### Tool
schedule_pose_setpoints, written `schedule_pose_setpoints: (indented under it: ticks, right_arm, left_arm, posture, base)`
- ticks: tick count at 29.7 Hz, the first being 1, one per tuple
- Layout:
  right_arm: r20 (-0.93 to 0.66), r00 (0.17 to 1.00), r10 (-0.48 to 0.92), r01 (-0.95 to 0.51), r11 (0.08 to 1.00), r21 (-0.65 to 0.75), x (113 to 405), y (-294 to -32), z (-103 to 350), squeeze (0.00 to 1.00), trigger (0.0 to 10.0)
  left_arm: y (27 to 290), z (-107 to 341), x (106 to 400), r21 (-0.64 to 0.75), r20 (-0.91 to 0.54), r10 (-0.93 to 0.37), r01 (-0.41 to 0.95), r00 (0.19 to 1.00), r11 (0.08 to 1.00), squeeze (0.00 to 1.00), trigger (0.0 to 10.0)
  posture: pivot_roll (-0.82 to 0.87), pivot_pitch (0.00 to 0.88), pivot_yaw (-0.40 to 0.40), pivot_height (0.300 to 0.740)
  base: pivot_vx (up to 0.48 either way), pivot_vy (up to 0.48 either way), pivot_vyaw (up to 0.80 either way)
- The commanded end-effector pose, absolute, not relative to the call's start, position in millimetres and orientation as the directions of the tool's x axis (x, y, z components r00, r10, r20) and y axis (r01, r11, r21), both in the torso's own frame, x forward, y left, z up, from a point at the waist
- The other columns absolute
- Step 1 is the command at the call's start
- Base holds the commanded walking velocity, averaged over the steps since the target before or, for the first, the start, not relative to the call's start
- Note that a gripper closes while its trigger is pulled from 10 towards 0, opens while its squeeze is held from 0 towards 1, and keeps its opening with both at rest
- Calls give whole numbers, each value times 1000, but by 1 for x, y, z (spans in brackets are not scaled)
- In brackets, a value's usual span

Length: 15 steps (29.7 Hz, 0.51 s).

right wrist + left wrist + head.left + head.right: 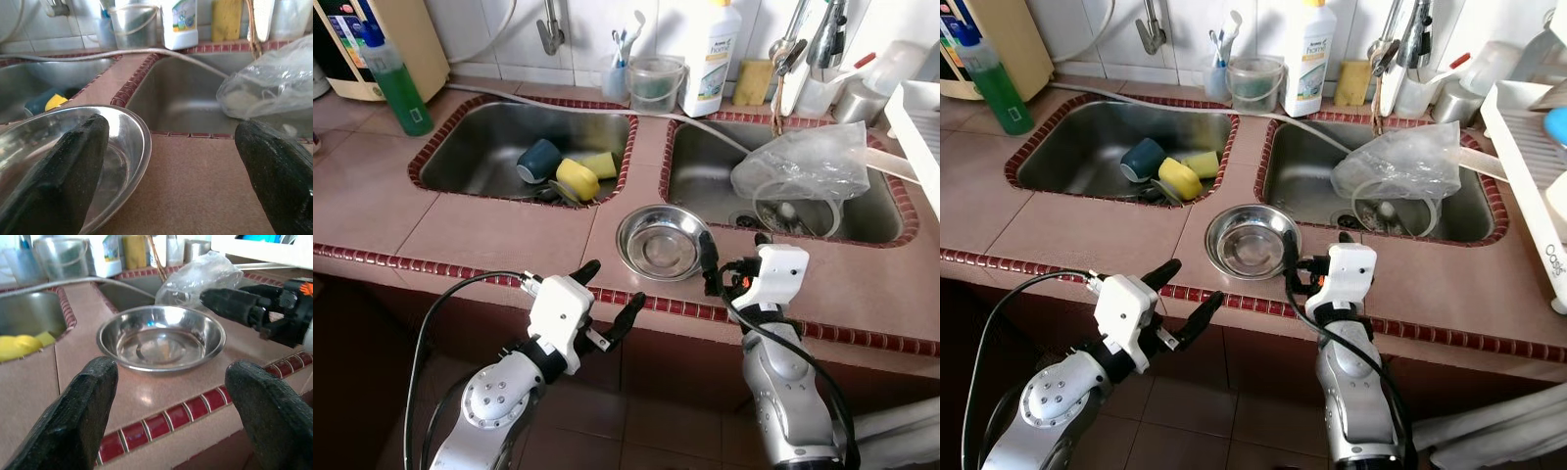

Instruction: Kitchen organization

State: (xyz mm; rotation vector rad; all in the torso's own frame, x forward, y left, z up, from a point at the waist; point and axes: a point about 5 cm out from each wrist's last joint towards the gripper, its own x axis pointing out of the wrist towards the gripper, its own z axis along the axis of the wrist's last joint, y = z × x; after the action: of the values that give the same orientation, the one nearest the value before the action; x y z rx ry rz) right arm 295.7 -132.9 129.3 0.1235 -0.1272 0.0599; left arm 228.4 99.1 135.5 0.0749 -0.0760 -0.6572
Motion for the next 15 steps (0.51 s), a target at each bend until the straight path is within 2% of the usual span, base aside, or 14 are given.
schedule_pose_setpoints:
  ticks: [1,15]
  right_arm:
    - [120,992,36,-53,989,139,299,-135,133,0,10000]
    - [58,994,92,-99,987,126,327,-135,146,0,10000]
  left_arm:
    - [97,138,225,85,48,-614,610,788,788,0,10000]
    - [96,141,219,60,40,-595,593,803,803,0,10000]
  posture:
    - [-49,178,10,740]
    - [-39,217,1,740]
  base:
    - [0,0,0]
    - [0,0,0]
